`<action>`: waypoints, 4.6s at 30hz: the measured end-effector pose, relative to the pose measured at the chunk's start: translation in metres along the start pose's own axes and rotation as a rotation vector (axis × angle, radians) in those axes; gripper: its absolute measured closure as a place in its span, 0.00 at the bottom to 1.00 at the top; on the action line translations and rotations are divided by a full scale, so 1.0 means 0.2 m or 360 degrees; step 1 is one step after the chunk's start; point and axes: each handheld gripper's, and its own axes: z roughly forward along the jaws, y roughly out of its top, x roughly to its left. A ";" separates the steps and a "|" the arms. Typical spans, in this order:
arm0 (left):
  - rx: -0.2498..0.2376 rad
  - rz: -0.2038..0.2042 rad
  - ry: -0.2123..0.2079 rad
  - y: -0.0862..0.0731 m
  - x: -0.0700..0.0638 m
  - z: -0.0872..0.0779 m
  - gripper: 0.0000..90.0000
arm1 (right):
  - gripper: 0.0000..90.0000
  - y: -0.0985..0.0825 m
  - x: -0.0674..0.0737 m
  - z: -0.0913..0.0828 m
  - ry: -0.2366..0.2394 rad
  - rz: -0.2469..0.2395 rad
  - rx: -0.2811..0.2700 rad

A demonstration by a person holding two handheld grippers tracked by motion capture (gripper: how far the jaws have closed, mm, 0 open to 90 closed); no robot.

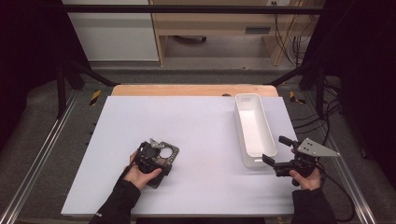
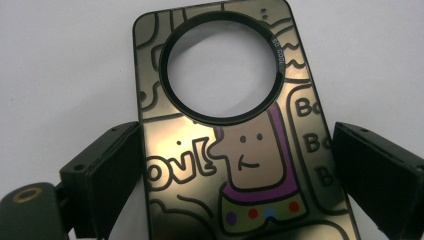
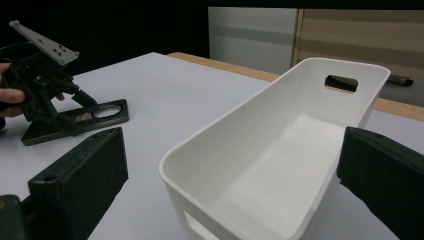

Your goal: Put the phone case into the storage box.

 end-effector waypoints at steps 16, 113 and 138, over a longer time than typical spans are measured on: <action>0.0003 -0.0001 0.0003 0.00 0.00 -0.01 0.11 | 0.00 0.00 0.00 0.00 0.0004 0.0000 -0.0001; -0.0399 0.0422 -0.0135 0.07 -0.24 -0.41 0.13 | 0.00 0.03 0.06 0.01 0.0092 -0.0072 0.0000; -0.0422 0.0598 -0.0182 0.07 -0.34 -0.40 0.13 | 0.00 0.06 0.17 0.10 0.0200 -0.0222 0.0057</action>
